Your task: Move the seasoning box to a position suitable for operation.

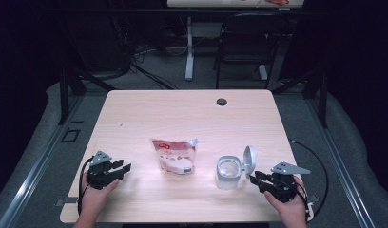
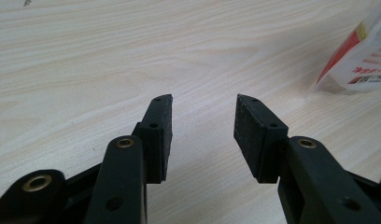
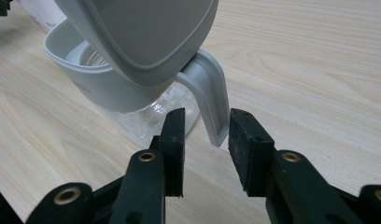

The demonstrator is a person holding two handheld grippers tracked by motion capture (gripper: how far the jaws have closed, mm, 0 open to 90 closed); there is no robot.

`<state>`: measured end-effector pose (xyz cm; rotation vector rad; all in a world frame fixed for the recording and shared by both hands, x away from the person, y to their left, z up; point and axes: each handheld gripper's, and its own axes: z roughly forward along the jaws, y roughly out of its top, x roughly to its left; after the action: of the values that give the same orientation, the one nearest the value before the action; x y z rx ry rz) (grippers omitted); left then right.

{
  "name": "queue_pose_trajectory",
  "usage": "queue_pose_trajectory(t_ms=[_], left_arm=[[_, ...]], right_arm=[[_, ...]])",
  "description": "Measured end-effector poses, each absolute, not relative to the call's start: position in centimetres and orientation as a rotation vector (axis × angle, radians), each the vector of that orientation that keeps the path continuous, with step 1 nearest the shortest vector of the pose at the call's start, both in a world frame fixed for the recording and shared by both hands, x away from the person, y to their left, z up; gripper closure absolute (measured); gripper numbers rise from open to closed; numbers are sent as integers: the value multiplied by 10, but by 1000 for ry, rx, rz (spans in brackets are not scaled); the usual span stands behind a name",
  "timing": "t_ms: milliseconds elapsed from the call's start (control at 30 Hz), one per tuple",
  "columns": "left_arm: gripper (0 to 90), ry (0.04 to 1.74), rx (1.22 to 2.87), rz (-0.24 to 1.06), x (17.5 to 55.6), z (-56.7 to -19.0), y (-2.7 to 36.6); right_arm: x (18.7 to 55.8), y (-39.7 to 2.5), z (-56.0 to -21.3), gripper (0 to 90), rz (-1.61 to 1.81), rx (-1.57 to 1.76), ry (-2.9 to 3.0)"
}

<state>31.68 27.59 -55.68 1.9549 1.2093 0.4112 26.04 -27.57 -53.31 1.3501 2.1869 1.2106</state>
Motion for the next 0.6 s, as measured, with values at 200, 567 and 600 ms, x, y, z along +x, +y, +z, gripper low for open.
queue_pose_trajectory(t_ms=[200,567,600], left_arm=[[565,1207,1962,412,317,-557,275],[561,1208,1972,411,318,-558,275],[561,1208,1972,410,318,-558,275]], right_arm=[[267,-272,-541,655,1203,1396,2160],[277,-259,-547,719,1150,1390,2155],[277,-259,-547,727,1139,1391,2154]])
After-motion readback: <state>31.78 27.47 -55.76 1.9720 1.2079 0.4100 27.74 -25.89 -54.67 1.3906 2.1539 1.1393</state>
